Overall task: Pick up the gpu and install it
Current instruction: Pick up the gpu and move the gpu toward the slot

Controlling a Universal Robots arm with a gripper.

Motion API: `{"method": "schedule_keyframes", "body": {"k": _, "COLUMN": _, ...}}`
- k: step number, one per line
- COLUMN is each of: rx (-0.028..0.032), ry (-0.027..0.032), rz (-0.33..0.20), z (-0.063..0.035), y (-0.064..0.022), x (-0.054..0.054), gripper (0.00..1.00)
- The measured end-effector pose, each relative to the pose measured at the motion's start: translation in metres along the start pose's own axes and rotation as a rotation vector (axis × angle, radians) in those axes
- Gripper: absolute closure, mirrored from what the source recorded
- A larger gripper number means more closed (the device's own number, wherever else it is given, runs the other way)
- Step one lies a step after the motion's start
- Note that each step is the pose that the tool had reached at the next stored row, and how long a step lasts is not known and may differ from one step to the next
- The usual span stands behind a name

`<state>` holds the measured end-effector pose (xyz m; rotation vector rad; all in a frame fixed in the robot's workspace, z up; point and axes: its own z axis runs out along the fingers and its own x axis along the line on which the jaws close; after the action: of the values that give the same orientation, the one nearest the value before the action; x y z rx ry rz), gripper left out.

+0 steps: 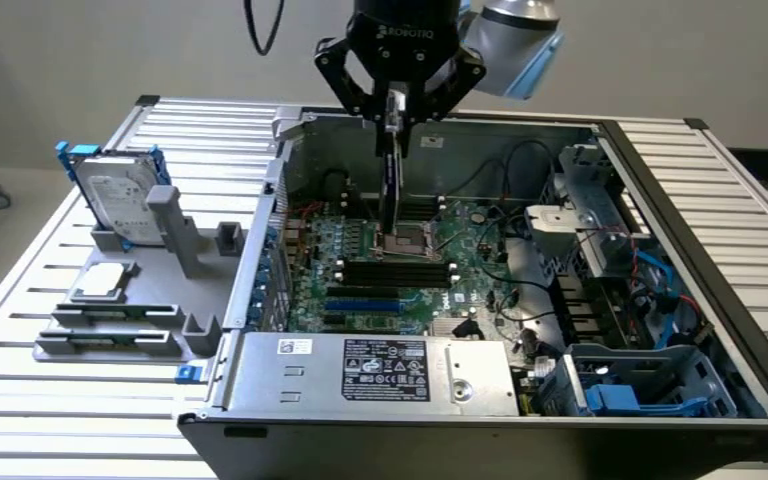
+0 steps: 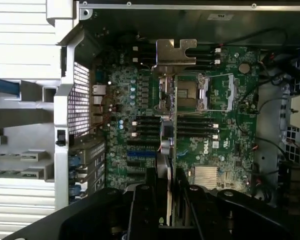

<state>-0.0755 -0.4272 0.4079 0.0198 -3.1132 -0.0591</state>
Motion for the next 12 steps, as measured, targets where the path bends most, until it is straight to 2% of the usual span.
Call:
{"method": "schedule_keyframes", "body": {"k": 5, "rx": 0.0027, "ry": 0.0001, "rz": 0.000, "z": 0.0086, "y": 0.0054, "x": -0.014, "gripper": 0.74}}
{"method": "schedule_keyframes", "body": {"k": 7, "rx": 0.0054, "ry": 0.0013, "rz": 0.000, "z": 0.0099, "y": 0.0056, "x": -0.014, "gripper": 0.74}}
{"method": "schedule_keyframes", "body": {"k": 12, "rx": 0.0056, "ry": 0.0018, "rz": 0.000, "z": 0.0098, "y": 0.0057, "x": -0.014, "gripper": 0.74}}
